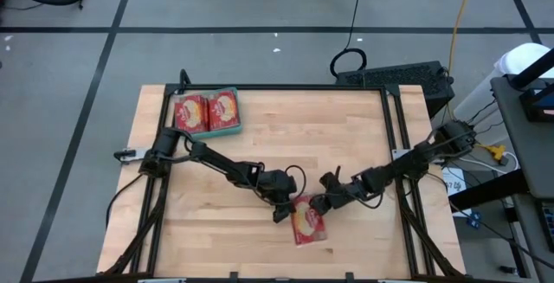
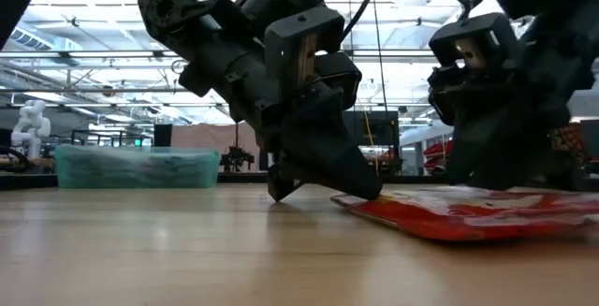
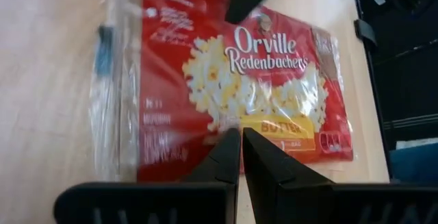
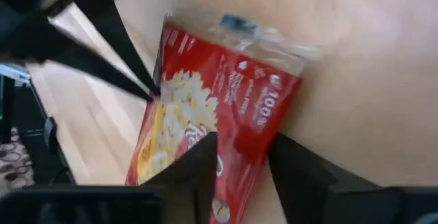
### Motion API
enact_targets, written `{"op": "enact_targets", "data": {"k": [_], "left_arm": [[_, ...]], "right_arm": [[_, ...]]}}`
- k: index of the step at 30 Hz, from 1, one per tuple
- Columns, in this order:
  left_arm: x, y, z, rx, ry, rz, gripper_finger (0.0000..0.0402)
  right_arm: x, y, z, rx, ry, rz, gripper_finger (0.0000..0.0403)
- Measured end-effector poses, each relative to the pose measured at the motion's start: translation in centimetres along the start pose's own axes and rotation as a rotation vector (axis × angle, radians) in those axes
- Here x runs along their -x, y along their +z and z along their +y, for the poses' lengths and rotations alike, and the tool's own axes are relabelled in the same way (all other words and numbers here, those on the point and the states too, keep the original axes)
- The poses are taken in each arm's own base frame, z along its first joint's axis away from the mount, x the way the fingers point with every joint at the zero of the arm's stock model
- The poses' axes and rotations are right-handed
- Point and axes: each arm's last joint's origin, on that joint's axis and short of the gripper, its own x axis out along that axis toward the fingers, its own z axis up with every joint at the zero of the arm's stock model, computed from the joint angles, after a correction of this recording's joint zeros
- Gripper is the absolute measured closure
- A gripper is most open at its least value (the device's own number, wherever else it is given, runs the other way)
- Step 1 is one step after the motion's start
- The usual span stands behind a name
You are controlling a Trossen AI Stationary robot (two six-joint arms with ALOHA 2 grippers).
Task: Sort popcorn bags into baskets
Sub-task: Put the red popcorn bag into the blue bin
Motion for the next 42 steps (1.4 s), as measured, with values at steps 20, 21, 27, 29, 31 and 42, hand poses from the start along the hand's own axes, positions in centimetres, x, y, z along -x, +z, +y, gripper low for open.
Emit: {"op": "enact_targets", "data": {"k": [20,21,27,29,31,42], "left_arm": [[10.0,6.5,-0.4,0.109,-0.179,-0.045,0.0378],[11.1,6.8,-0.4,0.111,-0.153,-0.058,0.0378],[16.8,8.3,-0.2,0.092,-0.044,-0.151,0.0353],[18.3,8.8,-0.3,0.086,-0.036,-0.202,0.0327],[19.6,9.2,-0.5,0.09,-0.027,-0.245,0.0295],[22.9,12.9,-3.3,0.027,0.052,-0.354,0.0146]], "right_arm": [[0.9,2.9,1.2,0.201,0.151,0.006,0.0398],[1.1,3.2,1.4,0.219,0.169,0.001,0.0399],[3.5,5.6,2.3,0.363,0.306,0.0,0.04],[4.6,6.3,2.5,0.404,0.34,0.0,0.04],[5.7,7.0,2.5,0.433,0.357,-0.015,0.0401],[11.4,10.0,4.5,0.67,0.3,-0.088,0.0401]]}}
